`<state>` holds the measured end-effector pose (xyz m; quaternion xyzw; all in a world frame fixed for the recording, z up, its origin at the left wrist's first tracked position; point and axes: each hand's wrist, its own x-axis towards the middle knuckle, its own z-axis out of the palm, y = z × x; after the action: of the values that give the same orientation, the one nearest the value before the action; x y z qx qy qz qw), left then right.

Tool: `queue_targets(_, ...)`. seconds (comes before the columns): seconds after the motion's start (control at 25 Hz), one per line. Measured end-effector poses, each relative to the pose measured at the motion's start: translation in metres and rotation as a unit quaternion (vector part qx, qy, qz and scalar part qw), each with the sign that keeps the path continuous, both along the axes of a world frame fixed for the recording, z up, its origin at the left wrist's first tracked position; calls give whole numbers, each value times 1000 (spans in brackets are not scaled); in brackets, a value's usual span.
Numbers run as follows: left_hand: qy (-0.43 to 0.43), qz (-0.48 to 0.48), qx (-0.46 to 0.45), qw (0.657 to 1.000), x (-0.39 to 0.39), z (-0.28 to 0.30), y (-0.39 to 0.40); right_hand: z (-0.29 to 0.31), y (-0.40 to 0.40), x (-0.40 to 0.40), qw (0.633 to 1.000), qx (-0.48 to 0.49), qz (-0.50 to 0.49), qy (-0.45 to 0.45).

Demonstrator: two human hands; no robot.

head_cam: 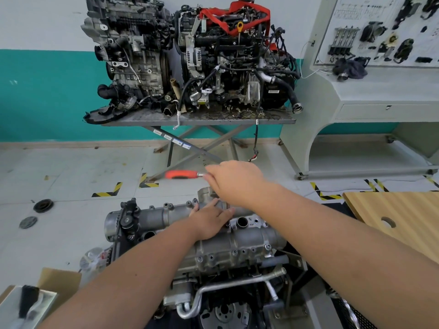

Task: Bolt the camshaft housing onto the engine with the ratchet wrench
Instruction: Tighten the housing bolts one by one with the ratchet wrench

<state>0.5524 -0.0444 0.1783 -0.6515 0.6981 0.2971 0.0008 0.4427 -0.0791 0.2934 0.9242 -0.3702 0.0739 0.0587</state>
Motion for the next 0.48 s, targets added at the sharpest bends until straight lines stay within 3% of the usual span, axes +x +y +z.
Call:
queue_targets(0.08, -43, -32, 4, 999, 0, -1, -1, 8, -11, 4, 968, 219, -77, -90)
queue_targets(0.12, -56, -41, 6, 998, 0, -2, -2, 9, -15, 3, 903, 366, -116, -193)
queue_targets(0.2, -55, -24, 4, 998, -2, -1, -3, 7, -11, -2, 666, 613, -166, -391)
queue_targets(0.24, -52, -17, -1, 998, -3, 1, -4, 3, -11, -6, 564, 663, -165, -463)
queue_targets(0.32, -60, -15, -1, 998, -6, 2, -3, -9, -10, -10, 445, 685, -156, -555)
queue_targets(0.4, -81, -16, 10, 996, -7, 4, -1, -16, -9, -13, 398, 685, -136, -595)
queue_targets(0.44, -87, -19, 17, 996, -6, 2, -1, -23, -9, -14, 400, 680, -109, -605)
queue_targets(0.48, -92, -22, 27, 995, -6, 2, -1, -31, -8, -17, 428, 669, -74, -603)
